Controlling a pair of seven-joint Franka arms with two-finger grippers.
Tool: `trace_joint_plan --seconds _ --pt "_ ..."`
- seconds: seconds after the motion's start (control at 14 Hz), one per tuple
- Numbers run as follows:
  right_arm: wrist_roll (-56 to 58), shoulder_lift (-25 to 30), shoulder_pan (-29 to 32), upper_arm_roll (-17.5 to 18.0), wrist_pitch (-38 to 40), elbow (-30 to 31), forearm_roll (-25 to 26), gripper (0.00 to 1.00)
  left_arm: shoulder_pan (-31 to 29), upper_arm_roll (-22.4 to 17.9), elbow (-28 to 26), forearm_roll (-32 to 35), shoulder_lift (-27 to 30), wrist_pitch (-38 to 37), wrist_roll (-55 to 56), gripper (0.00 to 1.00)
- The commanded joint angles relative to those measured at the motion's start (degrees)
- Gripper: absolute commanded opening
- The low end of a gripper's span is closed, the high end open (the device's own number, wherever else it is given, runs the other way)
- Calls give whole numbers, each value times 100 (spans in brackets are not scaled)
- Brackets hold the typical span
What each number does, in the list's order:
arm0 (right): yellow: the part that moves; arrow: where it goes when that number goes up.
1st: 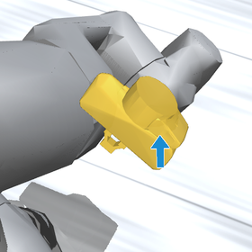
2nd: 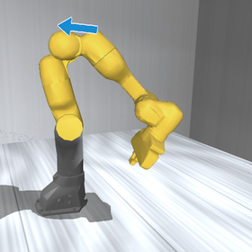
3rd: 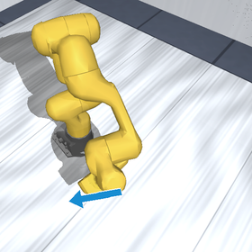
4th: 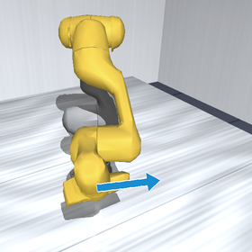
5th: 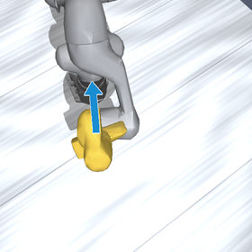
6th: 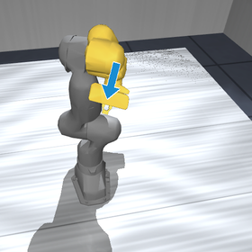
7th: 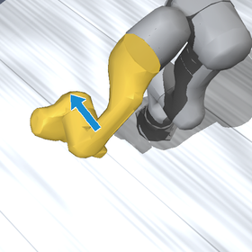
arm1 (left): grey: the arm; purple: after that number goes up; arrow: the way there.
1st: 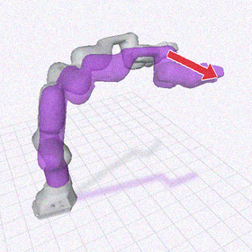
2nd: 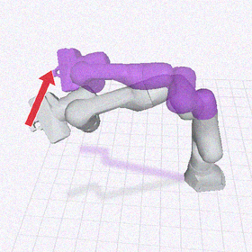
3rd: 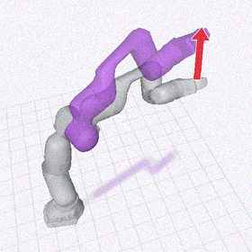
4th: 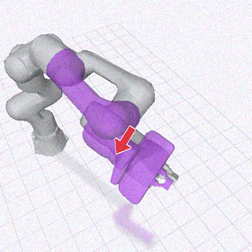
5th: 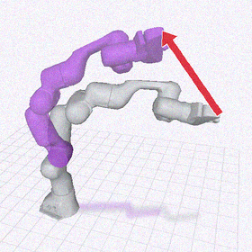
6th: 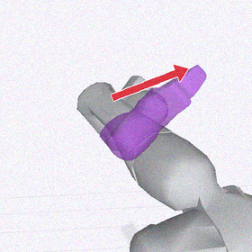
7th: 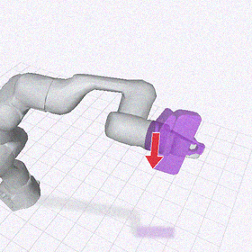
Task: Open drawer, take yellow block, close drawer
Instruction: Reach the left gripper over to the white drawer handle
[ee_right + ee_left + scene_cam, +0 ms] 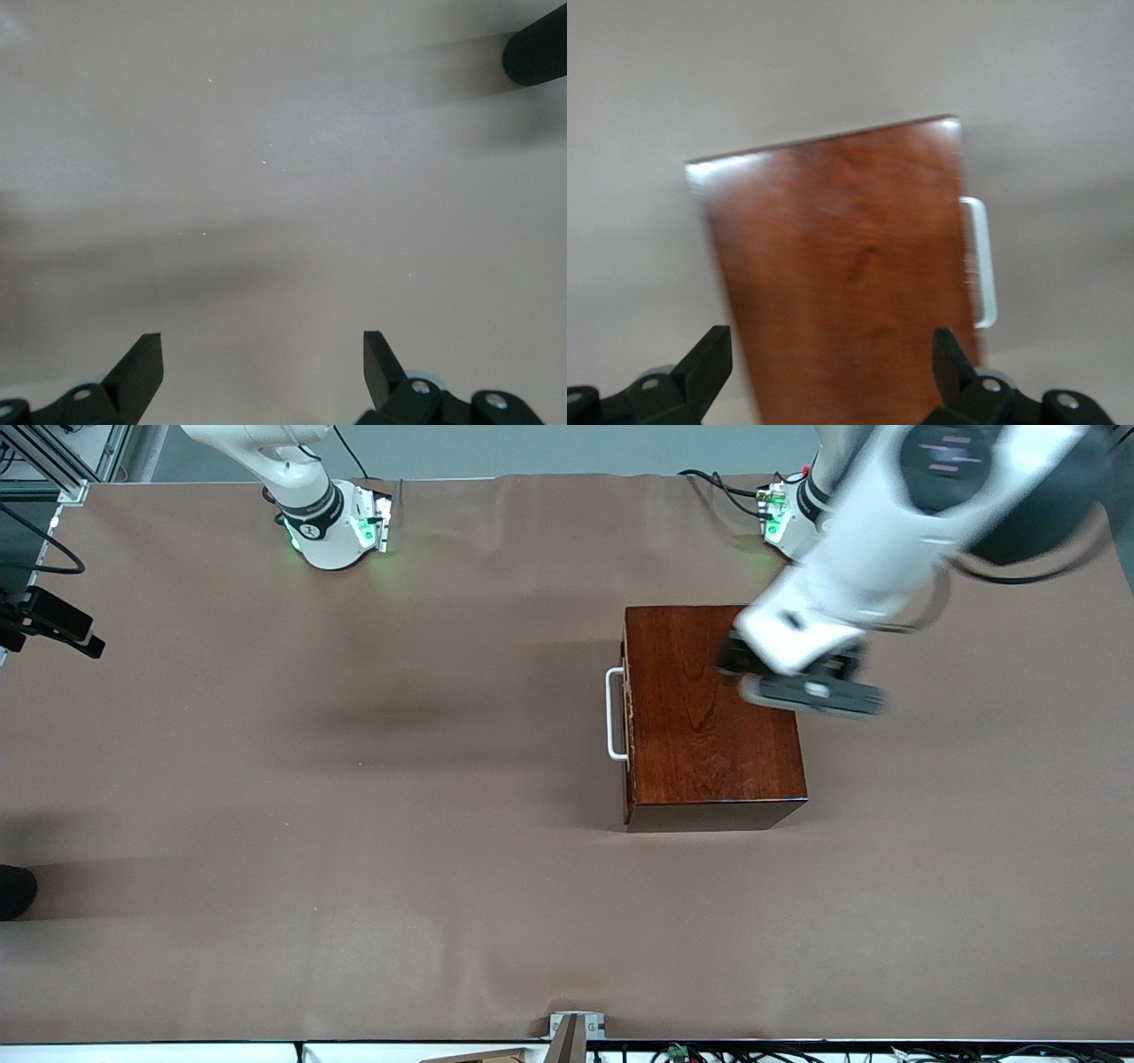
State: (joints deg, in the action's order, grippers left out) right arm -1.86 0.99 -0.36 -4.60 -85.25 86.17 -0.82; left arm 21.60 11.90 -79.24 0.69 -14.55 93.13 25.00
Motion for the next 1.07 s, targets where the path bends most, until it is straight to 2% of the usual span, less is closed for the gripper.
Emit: trace_joint_plan --seconds 0.0,0.28,0.64,1.0 --pt "-25 -11 53 29 35 -47 -67 100 711 -74 584 124 -538 -58 1038 100" --pt "-25 -11 53 29 35 -47 -67 100 1495 -82 743 124 -944 222 2244 100" --pt "-25 -11 53 29 35 -47 -67 100 1821 -126 743 177 -1444 600 2518 100" --pt "-25 -11 53 29 35 -47 -67 100 2041 -188 743 713 -1902 821 2888 100"
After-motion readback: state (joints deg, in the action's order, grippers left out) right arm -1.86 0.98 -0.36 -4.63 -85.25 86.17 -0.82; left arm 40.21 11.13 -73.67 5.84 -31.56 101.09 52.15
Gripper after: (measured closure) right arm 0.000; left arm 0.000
